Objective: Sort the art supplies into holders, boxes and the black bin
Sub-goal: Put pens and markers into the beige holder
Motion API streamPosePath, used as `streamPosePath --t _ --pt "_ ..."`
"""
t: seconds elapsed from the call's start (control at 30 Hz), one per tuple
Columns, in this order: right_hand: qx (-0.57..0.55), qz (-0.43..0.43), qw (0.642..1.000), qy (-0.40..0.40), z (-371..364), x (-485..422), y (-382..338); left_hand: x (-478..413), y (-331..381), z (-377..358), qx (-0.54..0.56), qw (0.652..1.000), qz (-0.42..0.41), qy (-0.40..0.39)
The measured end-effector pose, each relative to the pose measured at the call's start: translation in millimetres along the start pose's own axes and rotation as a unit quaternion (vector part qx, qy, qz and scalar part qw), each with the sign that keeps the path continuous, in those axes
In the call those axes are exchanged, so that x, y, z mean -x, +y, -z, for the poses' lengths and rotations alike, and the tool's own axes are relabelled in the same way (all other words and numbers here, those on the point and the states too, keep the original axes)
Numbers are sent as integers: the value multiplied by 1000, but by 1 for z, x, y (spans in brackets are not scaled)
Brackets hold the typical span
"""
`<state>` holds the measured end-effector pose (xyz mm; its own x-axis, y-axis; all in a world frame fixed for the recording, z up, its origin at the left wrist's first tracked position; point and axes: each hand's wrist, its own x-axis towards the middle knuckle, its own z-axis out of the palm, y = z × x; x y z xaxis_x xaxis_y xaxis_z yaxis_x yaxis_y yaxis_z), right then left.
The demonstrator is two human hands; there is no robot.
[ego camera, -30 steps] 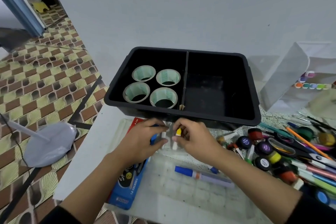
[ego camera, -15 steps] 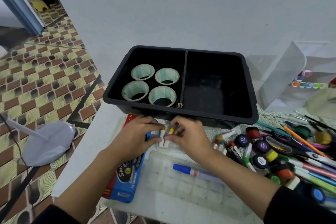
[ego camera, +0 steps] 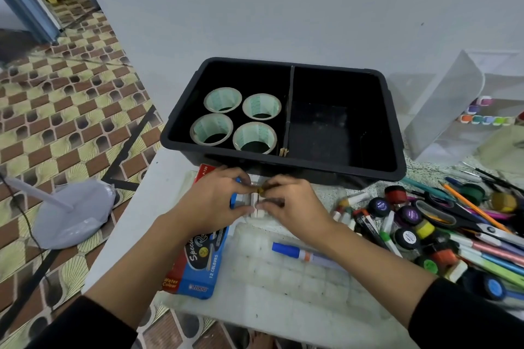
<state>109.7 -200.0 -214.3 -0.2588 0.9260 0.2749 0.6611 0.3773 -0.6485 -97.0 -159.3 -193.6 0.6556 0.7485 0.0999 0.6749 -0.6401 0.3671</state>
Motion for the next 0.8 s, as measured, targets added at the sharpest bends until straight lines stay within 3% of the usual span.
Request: streamPosePath --t 0.27,0.57,0.8 --pt "-5 -6 996 -94 7 -6 0 3 2 5 -22 1000 11 -13" --pt "-38 -61 994 -80 10 -5 1 2 8 5 -11 999 35 -35" --pt "-41 -11 999 -26 31 12 -11 11 13 6 28 999 19 -4"
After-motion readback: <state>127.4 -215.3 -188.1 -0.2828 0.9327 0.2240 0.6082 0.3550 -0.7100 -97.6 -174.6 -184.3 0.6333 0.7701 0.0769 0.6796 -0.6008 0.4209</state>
